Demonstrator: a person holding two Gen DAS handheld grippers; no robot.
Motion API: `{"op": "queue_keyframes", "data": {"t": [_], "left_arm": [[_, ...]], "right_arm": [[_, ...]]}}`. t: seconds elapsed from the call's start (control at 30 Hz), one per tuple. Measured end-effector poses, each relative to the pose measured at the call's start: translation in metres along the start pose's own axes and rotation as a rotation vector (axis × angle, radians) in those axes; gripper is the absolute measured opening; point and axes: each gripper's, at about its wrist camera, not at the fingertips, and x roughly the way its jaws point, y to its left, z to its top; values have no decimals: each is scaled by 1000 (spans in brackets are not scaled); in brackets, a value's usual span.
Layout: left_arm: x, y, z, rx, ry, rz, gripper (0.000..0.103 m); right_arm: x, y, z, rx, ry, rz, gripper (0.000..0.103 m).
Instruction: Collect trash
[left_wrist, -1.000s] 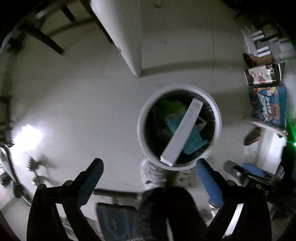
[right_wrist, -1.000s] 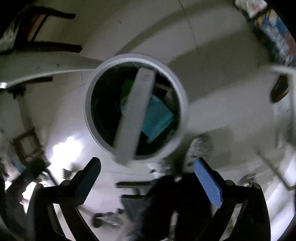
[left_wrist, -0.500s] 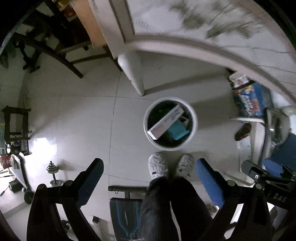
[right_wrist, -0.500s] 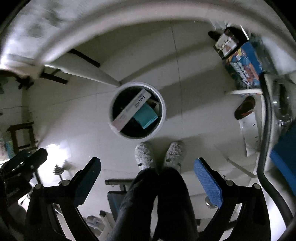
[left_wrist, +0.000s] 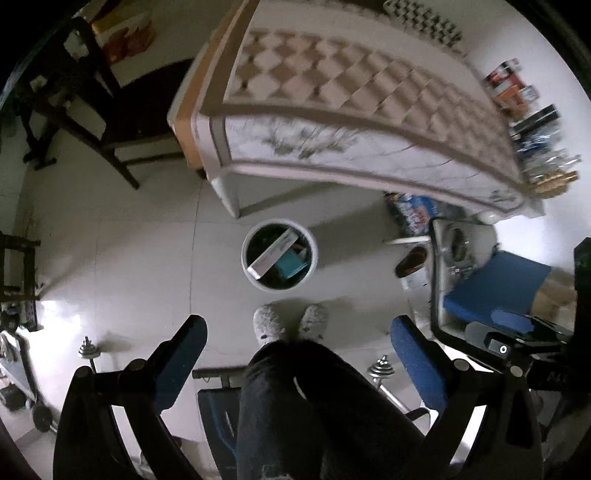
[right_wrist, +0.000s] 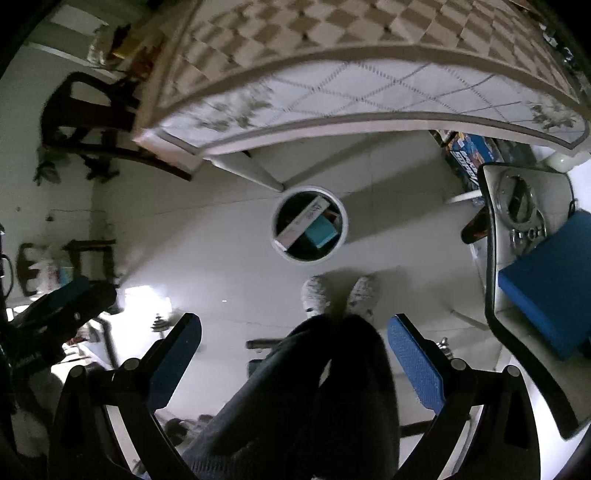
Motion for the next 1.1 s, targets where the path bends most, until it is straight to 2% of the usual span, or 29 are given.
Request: {"op": "queue_keyframes", "data": {"t": [0.2,0.47,0.73,1.1], "left_arm": [[-56,-8,-7,-9,-54,-78,102],[-102,-15,-19,-1,-102,-156,102],[-127,-22,-26,12,-138,-191,102],[-136,-30,-30,34,-153,-212,102]], "right_arm": [[-71,9,-18,-13,-45,80,102],[-132,29,-35,-52,-89,148,102],[-167,36,-49,-79,-110,185,102],[-173,37,-54,-100,-96,202,102]]}}
